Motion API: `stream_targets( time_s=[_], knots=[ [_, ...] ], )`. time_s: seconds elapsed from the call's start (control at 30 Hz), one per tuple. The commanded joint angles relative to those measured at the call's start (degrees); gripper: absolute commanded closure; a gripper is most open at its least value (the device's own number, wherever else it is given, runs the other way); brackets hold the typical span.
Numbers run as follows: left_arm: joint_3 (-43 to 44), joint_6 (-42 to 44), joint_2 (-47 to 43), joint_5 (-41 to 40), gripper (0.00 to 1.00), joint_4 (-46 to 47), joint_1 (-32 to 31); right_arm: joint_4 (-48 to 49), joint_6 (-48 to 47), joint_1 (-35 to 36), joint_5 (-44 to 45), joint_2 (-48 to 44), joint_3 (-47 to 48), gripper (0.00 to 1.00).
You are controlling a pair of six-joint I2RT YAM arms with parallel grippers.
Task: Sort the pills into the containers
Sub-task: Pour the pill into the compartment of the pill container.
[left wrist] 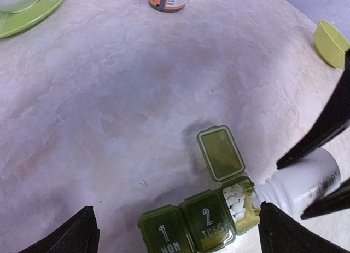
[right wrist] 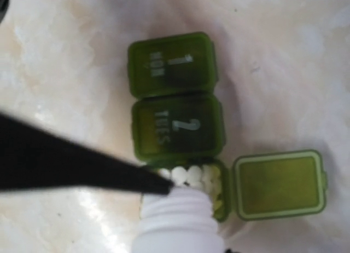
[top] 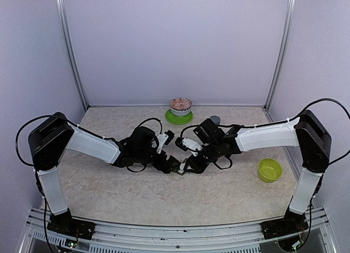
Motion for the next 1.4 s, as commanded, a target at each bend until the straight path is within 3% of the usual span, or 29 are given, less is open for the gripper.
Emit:
stream_targets(
  time_s=[0.0, 0.7, 1.37],
  knots=[
    [-1.6, -0.5, -1.6, -2.1, 0.01, 1.9, 0.5, 7.5, -0.7, 1.9, -4.6, -4.3, -1.2, 0.76],
    [-6.9, -2.2, -7.5, -4.6, 0.01, 7.0, 1.9, 16.6, -0.5, 1.8, -1.5, -8.3, -10.3, 0.76],
    [-7.7, -3.5, -8.0, -6.6, 0.01, 6.4, 3.7, 58.0, 0.6, 0.4, -1.6, -16.5, -32.7, 0.76]
  ],
)
